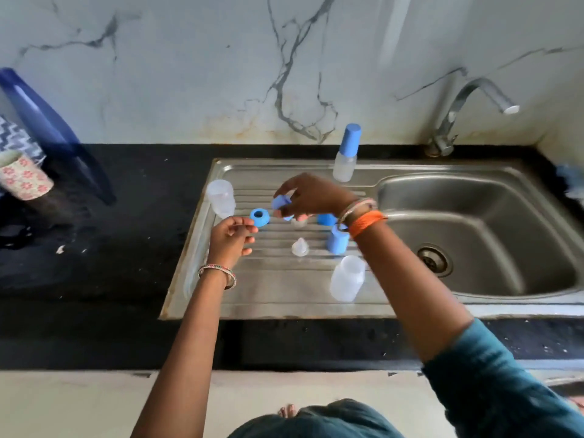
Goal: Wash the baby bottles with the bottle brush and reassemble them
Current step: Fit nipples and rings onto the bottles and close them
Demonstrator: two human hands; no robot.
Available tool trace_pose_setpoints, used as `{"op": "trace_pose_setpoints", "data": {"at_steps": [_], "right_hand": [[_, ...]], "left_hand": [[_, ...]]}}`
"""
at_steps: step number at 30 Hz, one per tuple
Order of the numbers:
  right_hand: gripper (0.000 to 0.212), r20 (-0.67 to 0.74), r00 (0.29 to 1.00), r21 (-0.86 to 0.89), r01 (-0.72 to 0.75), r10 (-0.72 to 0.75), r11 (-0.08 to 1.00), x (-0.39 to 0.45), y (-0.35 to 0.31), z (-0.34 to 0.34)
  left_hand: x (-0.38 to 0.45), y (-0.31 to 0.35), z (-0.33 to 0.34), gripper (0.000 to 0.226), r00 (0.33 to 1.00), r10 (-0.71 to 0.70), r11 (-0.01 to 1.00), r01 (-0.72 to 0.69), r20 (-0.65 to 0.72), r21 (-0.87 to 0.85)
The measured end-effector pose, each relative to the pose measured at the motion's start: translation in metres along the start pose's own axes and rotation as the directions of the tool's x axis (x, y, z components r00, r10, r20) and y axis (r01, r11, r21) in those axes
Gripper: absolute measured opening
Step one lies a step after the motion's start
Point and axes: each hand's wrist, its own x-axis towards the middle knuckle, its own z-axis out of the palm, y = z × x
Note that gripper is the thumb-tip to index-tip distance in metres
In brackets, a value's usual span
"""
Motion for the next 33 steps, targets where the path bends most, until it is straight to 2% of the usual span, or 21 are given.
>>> {"op": "trace_pose_setpoints", "data": {"at_steps": [2,4,5,7,8,9,10,11,12,13,14,15,17,18,19,21,23,26,28,31,33], "right_hand": [[0.032,0.057,0.994,0.47,0.056,-0.093,0.881,-0.034,0.023,-0.044],[0.038,0.033,0.994,0.801,0.034,-0.1,0.598,-0.058,0.073,-0.059],[0.044,-0.009,0.999,0.826,-0.022,0.052,0.563,-0.067,0.105,-0.057],[0.047,-0.275,0.837,0.395,-0.351,0.474,0.849,-0.078,0.161,-0.05],[0.046,-0.486,0.703,0.182,-0.499,0.519,0.847,-0.084,0.186,-0.044],[0.045,-0.64,0.578,0.166,-0.54,0.507,0.825,-0.088,0.195,-0.045],[0.041,-0.713,0.51,0.254,-0.452,0.481,0.855,-0.09,0.2,-0.057],[0.034,-0.688,0.554,0.38,-0.277,0.47,0.882,-0.098,0.191,-0.066],[0.027,-0.606,0.669,0.538,-0.055,0.431,0.841,-0.106,0.183,-0.078],[0.027,-0.511,0.777,0.69,0.116,0.368,0.714,-0.114,0.174,-0.087],[0.031,-0.455,0.82,0.772,0.169,0.347,0.613,-0.118,0.174,-0.091],[0.033,-0.441,0.811,0.763,0.114,0.384,0.636,-0.117,0.178,-0.089],[0.032,-0.55,0.657,0.585,-0.138,0.516,0.799,-0.11,0.185,-0.074],[0.034,-0.627,0.579,0.544,-0.152,0.521,0.825,-0.106,0.185,-0.067],[0.032,-0.664,0.566,0.564,-0.05,0.489,0.824,-0.101,0.178,-0.063],[0.025,-0.614,0.688,0.673,0.2,0.388,0.712,-0.091,0.152,-0.055],[0.037,-0.574,0.785,0.687,0.309,0.232,0.658,-0.078,0.128,-0.046],[0.044,-0.498,0.867,0.583,0.314,0.024,0.749,-0.061,0.105,-0.031],[0.042,-0.447,0.892,0.448,0.29,-0.069,0.846,-0.053,0.095,-0.022],[0.036,-0.378,0.914,0.299,0.272,-0.148,0.915,-0.039,0.083,-0.019],[0.034,-0.36,0.927,0.267,0.209,-0.103,0.941,-0.022,0.074,-0.016]], "left_hand": [[0.002,0.011,0.027,0.025,0.997,0.027,0.999,-0.024,0.067,-0.046],[0.002,0.021,0.05,0.026,0.991,0.059,0.996,-0.05,0.12,-0.077],[0.001,0.026,0.066,0.026,0.985,0.07,0.995,-0.059,0.159,-0.077],[0.001,0.032,0.092,0.027,0.972,0.091,0.994,-0.077,0.217,-0.072],[0.0,0.035,0.101,0.028,0.964,0.098,0.995,-0.086,0.249,-0.06],[-0.001,0.039,0.108,0.028,0.955,0.11,0.994,-0.1,0.276,-0.051],[0.0,0.043,0.119,0.029,0.947,0.127,0.992,-0.114,0.295,-0.058],[0.0,0.046,0.125,0.029,0.94,0.139,0.99,-0.125,0.312,-0.064],[-0.001,0.049,0.133,0.029,0.931,0.147,0.989,-0.132,0.334,-0.068],[-0.002,0.052,0.139,0.028,0.92,0.152,0.988,-0.135,0.361,-0.073],[-0.004,0.055,0.145,0.027,0.906,0.142,0.99,-0.123,0.398,-0.073],[-0.006,0.058,0.151,0.026,0.888,0.124,0.992,-0.104,0.443,-0.069],[-0.01,0.056,0.16,0.025,0.858,0.077,0.997,-0.06,0.508,-0.049],[-0.013,0.053,0.164,0.025,0.852,0.057,0.998,-0.042,0.52,-0.041],[-0.015,0.051,0.168,0.023,0.852,0.045,0.999,-0.027,0.522,-0.042],[-0.019,0.048,0.174,0.021,0.846,-0.006,0.993,0.068,0.533,-0.096],[-0.02,0.046,0.173,0.027,0.817,-0.089,0.936,0.264,0.57,-0.233],[-0.02,0.039,0.154,0.04,0.806,-0.104,0.739,0.455,0.583,-0.497],[-0.015,0.027,0.13,0.031,0.837,-0.062,0.664,0.441,0.544,-0.604],[0.0,0.016,0.089,0.07,0.885,-0.038,0.593,0.393,0.463,-0.703],[0.012,0.011,0.06,0.071,0.935,-0.052,0.59,0.313,0.351,-0.745]]}}
